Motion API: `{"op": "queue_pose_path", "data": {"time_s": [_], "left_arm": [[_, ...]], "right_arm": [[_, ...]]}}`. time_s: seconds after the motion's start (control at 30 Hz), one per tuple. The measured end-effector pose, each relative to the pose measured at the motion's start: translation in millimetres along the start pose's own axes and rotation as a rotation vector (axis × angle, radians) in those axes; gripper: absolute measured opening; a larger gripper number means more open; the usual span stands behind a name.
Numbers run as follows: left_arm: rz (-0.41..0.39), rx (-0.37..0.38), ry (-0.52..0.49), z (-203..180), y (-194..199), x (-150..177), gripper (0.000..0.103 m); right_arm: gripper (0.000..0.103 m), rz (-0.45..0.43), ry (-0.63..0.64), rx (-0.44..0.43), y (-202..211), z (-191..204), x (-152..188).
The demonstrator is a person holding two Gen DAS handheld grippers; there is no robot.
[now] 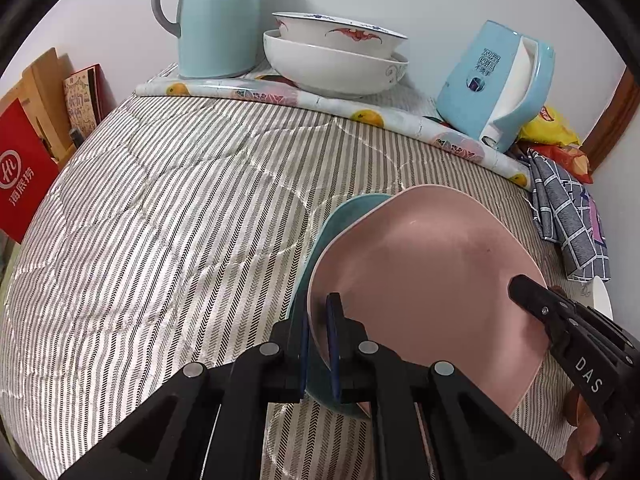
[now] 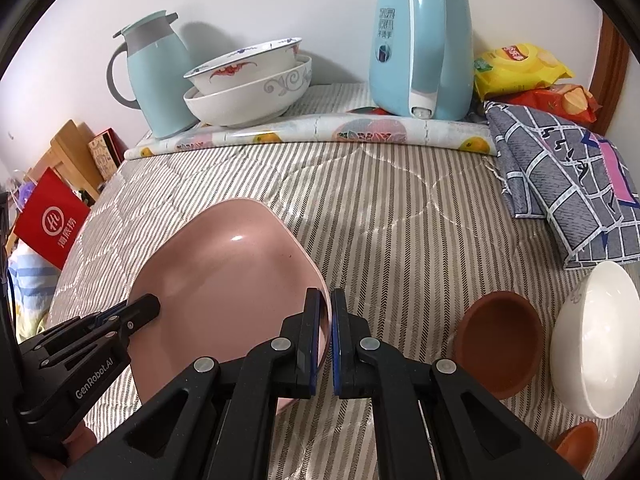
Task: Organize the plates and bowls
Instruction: 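Lower the pink plate onto the light-blue plate and open both grippers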
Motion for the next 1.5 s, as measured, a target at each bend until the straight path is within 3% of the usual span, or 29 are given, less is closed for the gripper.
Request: {"op": "queue_pose_path", "data": {"time_s": [0.43,0.57,0.73,0.83,1.0,1.27,1.43,1.5], "left_arm": [[0.016,0.005,0.018,1,0,-1,0.011],[-0.002,0.010,0.011,0,10,0,0.015],[-0.019,0.012,0.016,1,16,2,0.026],[-0.022,0.025,0.025,3,19,5,0.026],[-0.029,0.037,0.035,10,24,6,0.026],[-0.034,0.051,0.046,18,25,-1,0.026],[-0.035,0.050,0.038,15,25,-4,0.026],[-0.034,0.056,0.032,13,24,-4,0.033]], "right_arm": [[0.009,0.005,0.028,-0.005,-4,0,-12],[0.029,-0.015,-0.003,-0.009,7,-8,-7],[0.029,-0.007,-0.031,-0.026,16,-13,5],[0.029,0.007,-0.030,-0.038,14,-12,11],[0.009,-0.008,0.001,-0.040,11,-2,7],[0.005,0.013,0.070,0.036,-6,12,-9],[0.012,0.032,0.061,0.027,-9,9,-10],[0.026,0.017,0.052,0.029,-4,5,-7]]}}
Point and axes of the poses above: each gripper's, at about its wrist camera, not at the fingertips, and y roughly against the way its jaws point, z to its left, x to its underside, the point moved 2 cm from there along -y, roughly the way its jaws point, and after that the axes turned 12 degrees about z, right-handed, at the moved point
